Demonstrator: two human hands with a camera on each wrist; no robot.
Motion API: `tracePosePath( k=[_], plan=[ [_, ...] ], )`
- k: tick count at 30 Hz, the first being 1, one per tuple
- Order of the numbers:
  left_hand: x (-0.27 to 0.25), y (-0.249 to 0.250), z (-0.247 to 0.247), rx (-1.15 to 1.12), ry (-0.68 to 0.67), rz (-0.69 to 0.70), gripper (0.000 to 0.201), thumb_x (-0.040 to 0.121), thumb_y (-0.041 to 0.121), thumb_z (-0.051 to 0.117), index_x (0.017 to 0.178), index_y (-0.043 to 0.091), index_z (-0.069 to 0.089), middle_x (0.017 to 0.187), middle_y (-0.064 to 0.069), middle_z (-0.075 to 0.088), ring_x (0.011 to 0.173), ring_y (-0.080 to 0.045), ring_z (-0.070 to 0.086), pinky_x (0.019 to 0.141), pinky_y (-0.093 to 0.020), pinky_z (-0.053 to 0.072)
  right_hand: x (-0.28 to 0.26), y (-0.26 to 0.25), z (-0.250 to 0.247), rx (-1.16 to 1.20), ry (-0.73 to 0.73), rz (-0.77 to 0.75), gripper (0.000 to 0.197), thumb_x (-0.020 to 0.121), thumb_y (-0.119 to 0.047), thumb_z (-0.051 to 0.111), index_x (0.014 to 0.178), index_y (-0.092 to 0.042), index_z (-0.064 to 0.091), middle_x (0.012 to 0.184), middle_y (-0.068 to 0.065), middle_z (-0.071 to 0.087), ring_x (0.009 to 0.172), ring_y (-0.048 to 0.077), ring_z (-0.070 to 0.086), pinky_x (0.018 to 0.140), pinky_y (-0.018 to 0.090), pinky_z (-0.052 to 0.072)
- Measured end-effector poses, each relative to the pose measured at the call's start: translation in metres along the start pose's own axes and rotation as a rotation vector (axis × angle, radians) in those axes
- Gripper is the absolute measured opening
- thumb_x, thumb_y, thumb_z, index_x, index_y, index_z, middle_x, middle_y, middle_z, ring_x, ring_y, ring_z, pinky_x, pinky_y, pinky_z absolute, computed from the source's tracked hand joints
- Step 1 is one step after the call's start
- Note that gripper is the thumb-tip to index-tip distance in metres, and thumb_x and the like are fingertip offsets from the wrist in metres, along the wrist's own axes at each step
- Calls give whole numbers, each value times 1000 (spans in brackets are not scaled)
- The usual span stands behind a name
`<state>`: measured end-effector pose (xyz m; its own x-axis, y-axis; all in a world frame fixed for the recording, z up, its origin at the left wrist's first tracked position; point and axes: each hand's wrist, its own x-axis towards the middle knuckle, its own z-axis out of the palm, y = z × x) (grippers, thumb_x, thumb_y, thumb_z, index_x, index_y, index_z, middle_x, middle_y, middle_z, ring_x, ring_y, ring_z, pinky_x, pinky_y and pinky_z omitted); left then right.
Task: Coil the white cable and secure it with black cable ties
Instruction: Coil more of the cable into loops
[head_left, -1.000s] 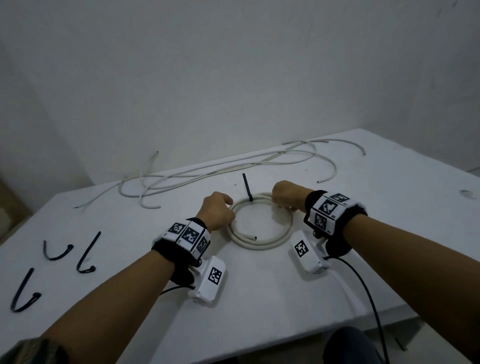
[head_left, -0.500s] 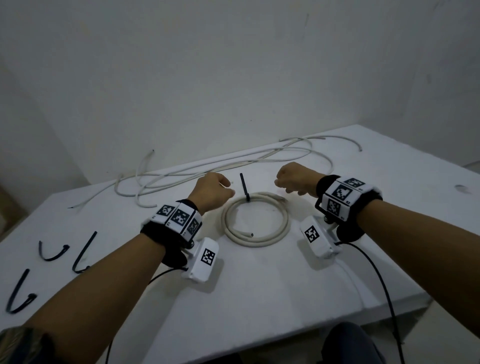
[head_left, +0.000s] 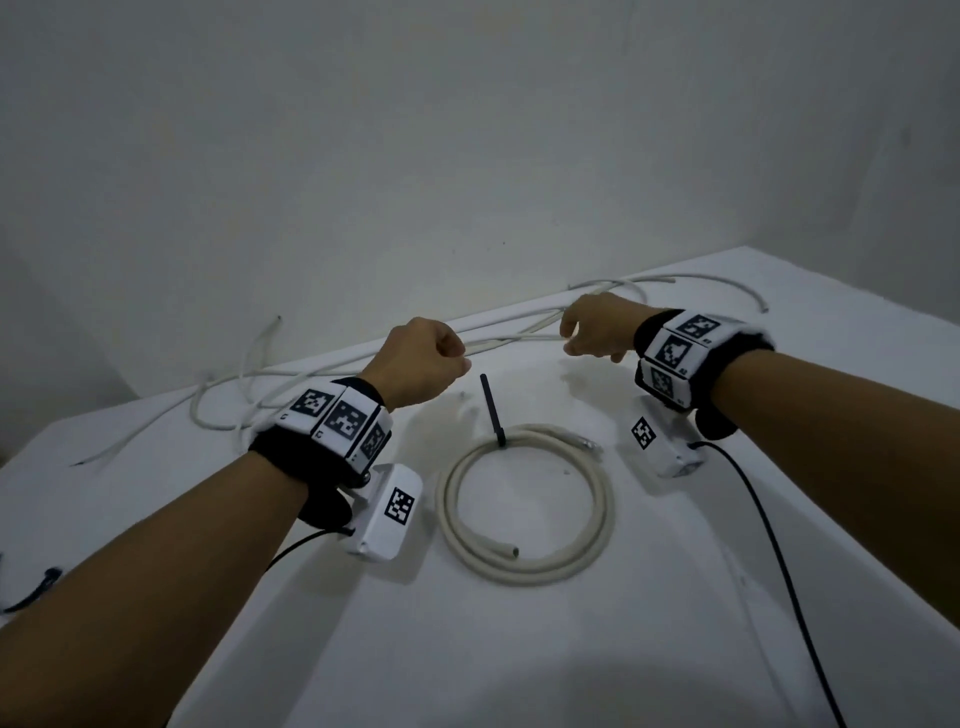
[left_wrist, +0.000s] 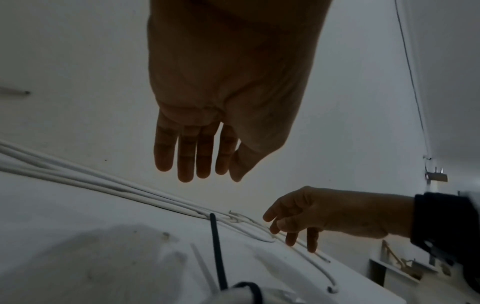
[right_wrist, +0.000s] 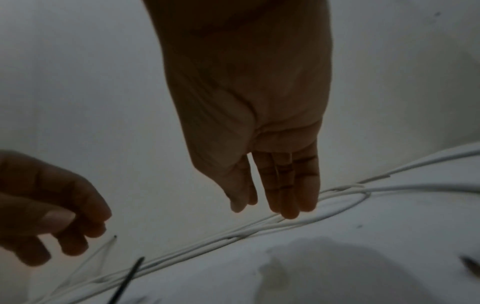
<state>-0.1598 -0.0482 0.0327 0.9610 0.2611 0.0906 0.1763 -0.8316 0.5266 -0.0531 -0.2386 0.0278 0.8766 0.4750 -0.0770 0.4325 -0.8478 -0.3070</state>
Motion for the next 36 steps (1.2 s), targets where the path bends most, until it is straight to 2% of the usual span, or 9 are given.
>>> tracePosePath(
  k=[4,7,10,14,20,24,31,34,36],
  plan=[
    [35,-3,6,126,-37,35,23,91,23,63,109,10,65,106,-5,65,91,-16,56,75,-23,39,47,7,3,-195,-34,-5,37,93,-18,55,124,1,52,94,10,55,61,18,48,44,19,41],
    [57,1,11,191,-44,57,22,91,23,62,108,9,66,108,-8,65,91,-18,56,76,-24,40,75,16,15,-310,-54,-17,34,88,-23,62,110,2,57,77,5,51,59,18,45,58,28,43],
    [70,6,17,206,-29,63,23,91,23,62,109,10,66,109,-8,64,89,-17,54,75,-24,38,84,21,23,-391,23,-69,21,86,-19,61,99,-4,54,99,13,61,79,27,56,67,30,44],
    [68,14,20,230,-26,88,23,90,23,63,110,10,65,110,-7,63,88,-17,54,74,-24,38,83,28,29,-469,20,-74,28,82,-19,63,105,-4,57,104,12,64,91,29,64,74,34,53],
    [47,21,-4,214,29,127,36,89,26,65,121,8,59,120,-9,60,105,-22,57,80,-24,40,43,12,-8,-504,233,-140,24,92,-9,42,114,-6,52,99,12,62,84,31,60,67,32,37],
    [33,23,-29,151,136,126,53,87,26,68,133,10,47,133,-12,52,118,-25,51,89,-28,40,18,-7,-49,-404,503,-202,25,89,3,40,113,-3,44,61,4,39,48,20,33,49,29,24],
    [6,35,-67,113,317,228,87,87,40,65,153,21,11,158,-6,21,144,-25,23,115,-44,23,-31,-54,-107,-207,687,-412,11,95,-7,42,104,-6,48,73,7,48,62,27,40,49,32,20],
    [-5,51,-77,25,365,279,61,96,40,50,148,17,28,148,-9,41,135,-27,40,107,-42,35,-58,-78,-127,-154,756,-464,11,96,-9,42,105,-7,49,80,10,56,67,26,44,59,32,29],
    [-16,63,-85,-95,453,314,31,101,29,44,124,10,52,112,-11,63,108,-31,58,80,-32,43,-75,-88,-137,-123,772,-488,14,98,-16,44,106,-7,50,86,11,60,71,26,46,62,32,32]
  ],
)
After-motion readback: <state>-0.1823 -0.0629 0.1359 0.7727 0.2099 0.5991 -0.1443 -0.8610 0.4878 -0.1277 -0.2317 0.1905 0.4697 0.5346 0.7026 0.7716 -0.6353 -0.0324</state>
